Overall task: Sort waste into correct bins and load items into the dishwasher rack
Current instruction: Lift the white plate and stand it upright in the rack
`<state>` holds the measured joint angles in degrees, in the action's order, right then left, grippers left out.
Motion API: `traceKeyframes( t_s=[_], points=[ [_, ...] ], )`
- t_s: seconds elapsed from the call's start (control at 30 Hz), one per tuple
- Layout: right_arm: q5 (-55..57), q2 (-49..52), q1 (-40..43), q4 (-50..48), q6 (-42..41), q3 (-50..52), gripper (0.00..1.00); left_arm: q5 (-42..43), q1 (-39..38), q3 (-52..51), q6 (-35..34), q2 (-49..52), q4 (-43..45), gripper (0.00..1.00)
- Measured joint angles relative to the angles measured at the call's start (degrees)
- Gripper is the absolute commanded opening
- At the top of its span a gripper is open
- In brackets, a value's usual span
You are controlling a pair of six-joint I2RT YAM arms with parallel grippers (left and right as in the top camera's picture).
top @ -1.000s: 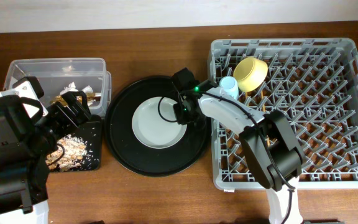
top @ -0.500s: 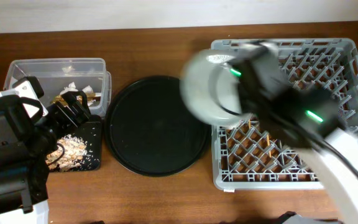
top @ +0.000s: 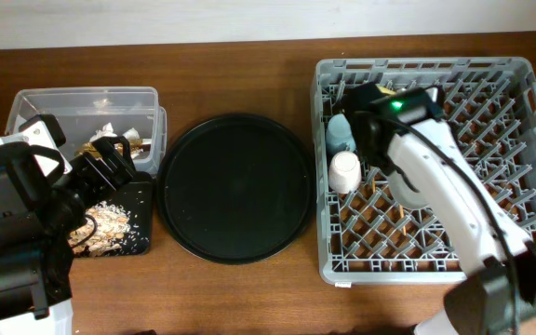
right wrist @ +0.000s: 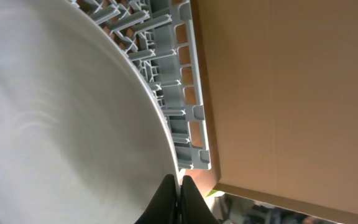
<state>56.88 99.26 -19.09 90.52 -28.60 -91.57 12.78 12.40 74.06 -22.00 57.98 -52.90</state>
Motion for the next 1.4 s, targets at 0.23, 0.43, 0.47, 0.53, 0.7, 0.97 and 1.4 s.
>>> traceKeyframes(
  t_s=[0.23,0.43,0.47,0.53,0.7,0.97,1.4],
  points=[
    [-0.83,6.03,-0.44,-3.30,-0.28,0.04,0.11,0.00,0.00,0.00,0.00,0.00,0.00,0.99],
    [-0.76,6.01,-2.34,-9.70,-0.55,0.04,0.81,0.00,0.00,0.00,0.00,0.00,0.00,0.99],
    [-0.76,6.03,-2.36,-9.79,-0.52,0.04,0.88,0.00,0.00,0.00,-0.02,0.00,0.00,0.99],
    [-0.68,6.03,-2.34,-9.81,-0.76,-0.13,0.96,0.00,0.00,0.00,-0.02,0.00,0.02,0.99],
    [-6.93,6.01,-2.34,-9.92,3.26,-10.19,0.93,-0.02,0.00,0.00,-0.02,0.00,0.02,0.99],
    [-58.73,4.39,-2.40,-14.62,13.55,-16.57,0.28,0.00,0.00,0.00,0.00,0.00,0.00,0.99],
    [-56.24,5.01,-2.38,-47.67,13.11,11.41,0.28,0.00,0.00,0.00,-0.02,0.00,-0.07,0.99]
  ],
)
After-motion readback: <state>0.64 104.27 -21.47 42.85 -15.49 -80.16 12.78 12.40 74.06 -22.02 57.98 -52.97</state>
